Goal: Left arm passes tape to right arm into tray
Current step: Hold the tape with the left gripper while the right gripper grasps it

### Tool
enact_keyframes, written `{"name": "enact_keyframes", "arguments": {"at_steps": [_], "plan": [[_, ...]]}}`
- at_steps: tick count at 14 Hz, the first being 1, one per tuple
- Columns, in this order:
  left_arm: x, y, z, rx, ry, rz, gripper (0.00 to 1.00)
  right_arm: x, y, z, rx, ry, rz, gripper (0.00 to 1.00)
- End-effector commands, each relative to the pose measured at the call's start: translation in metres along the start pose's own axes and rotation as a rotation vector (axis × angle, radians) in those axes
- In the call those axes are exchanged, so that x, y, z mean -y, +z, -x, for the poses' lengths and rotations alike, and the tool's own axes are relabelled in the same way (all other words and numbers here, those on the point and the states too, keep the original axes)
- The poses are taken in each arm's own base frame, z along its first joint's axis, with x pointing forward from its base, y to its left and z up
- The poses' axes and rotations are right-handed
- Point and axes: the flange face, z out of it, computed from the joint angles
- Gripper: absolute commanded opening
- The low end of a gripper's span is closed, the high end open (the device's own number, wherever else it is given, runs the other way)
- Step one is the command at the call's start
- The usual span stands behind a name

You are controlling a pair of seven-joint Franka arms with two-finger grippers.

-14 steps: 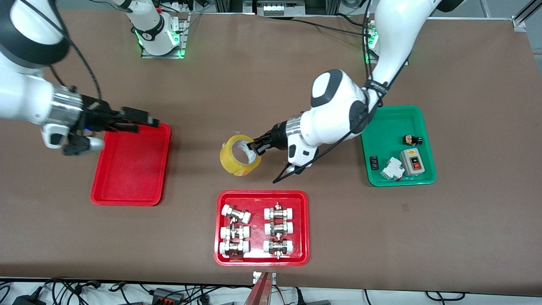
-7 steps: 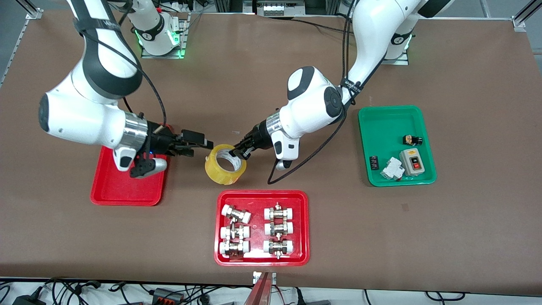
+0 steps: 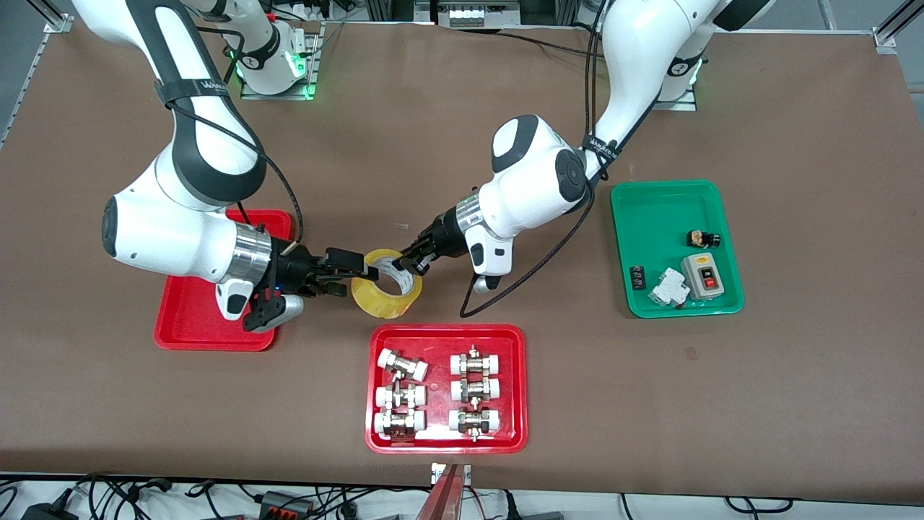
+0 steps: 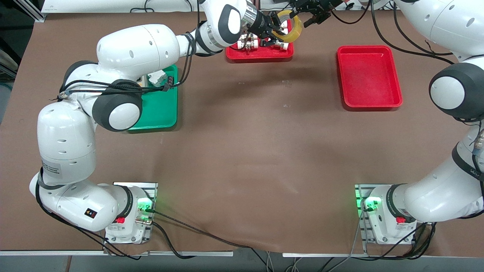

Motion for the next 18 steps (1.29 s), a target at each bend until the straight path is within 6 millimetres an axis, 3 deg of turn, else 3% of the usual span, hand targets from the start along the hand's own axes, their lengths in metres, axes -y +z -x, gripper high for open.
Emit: {"name": "enact_keyframes", "arguments": {"at_steps": [1,4,5,6,10,11,12,14,16,18], "plan": [[-0.008,-0.002,0.006,0.015,-0.005,0.02,0.0,0.007,0.0,-0.005,-0.019,-0.016,-0.021,1.0],[-0.008,-0.002,0.006,0.015,-0.007,0.02,0.0,0.009,-0.003,-0.007,-0.026,-0.023,-0.022,0.26],[-0.008,-0.002,0.006,0.016,-0.008,0.02,0.0,0.013,-0.008,-0.009,-0.035,-0.028,-0.026,0.06],[-0.008,-0.002,0.006,0.016,-0.008,0.022,0.0,0.016,-0.01,-0.011,-0.038,-0.027,-0.029,0.0],[-0.009,-0.003,0.005,0.016,-0.008,0.023,0.0,0.019,-0.013,-0.012,-0.042,-0.031,-0.029,0.0],[-0.009,-0.003,0.005,0.013,0.004,0.022,0.18,0.02,-0.015,-0.012,-0.044,-0.03,-0.03,0.0],[-0.01,-0.005,0.007,0.008,0.024,0.022,0.99,0.02,-0.015,-0.012,-0.043,-0.029,-0.03,0.0],[-0.02,-0.02,0.001,-0.011,0.072,0.04,1.0,0.023,-0.015,-0.011,-0.043,-0.031,-0.031,0.0],[-0.046,-0.07,-0.031,-0.062,0.118,0.087,1.0,0.023,-0.015,-0.011,-0.044,-0.031,-0.031,0.0],[-0.054,-0.104,-0.045,-0.05,0.181,0.029,1.0,0.022,-0.017,-0.012,-0.046,-0.031,-0.029,0.0]]}}
